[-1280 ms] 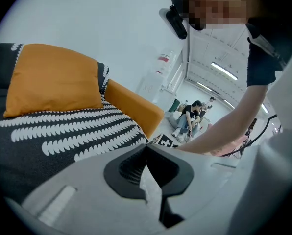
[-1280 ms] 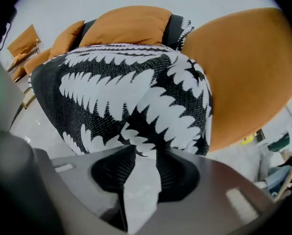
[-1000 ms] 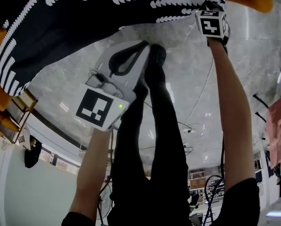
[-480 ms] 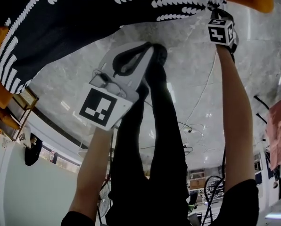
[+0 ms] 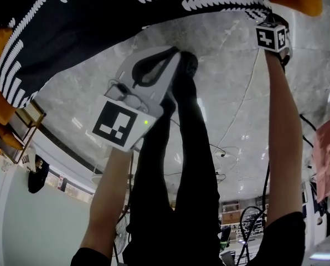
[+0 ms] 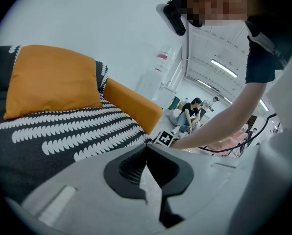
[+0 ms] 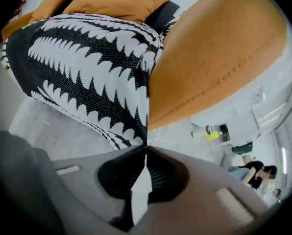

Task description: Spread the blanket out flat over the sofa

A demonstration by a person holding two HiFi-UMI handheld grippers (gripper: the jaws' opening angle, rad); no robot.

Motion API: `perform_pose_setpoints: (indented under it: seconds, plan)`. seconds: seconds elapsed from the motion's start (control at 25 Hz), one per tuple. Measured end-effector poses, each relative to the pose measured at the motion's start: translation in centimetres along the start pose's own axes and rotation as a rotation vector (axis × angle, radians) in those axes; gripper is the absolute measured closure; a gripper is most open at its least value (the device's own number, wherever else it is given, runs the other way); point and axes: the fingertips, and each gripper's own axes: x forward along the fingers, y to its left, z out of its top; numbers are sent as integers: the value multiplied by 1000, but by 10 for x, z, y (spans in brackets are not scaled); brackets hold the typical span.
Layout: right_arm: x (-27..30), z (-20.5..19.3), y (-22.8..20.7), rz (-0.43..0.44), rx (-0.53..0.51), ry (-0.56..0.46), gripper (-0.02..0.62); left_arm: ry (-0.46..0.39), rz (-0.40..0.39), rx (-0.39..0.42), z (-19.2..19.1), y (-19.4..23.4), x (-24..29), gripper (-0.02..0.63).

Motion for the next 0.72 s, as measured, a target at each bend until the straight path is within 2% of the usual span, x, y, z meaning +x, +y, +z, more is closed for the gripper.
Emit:
perform_pose_setpoints:
  seconds: [0.12,0.24,0.52,0.72]
  plan:
    - [2,-6,-2,26,38,-6,574,-6,0,7,2,-5,3,595]
    - [-3,-11,-6,29,109,-13,499,-11,-6,11,6,-16,5,595]
    - [-38,-6,0,40,158,-56,499,-29,7,23,16,-30,-20,594]
    - [-86,18,13,78,179,-176,508,-56,38,-3,20,-33,-49,594]
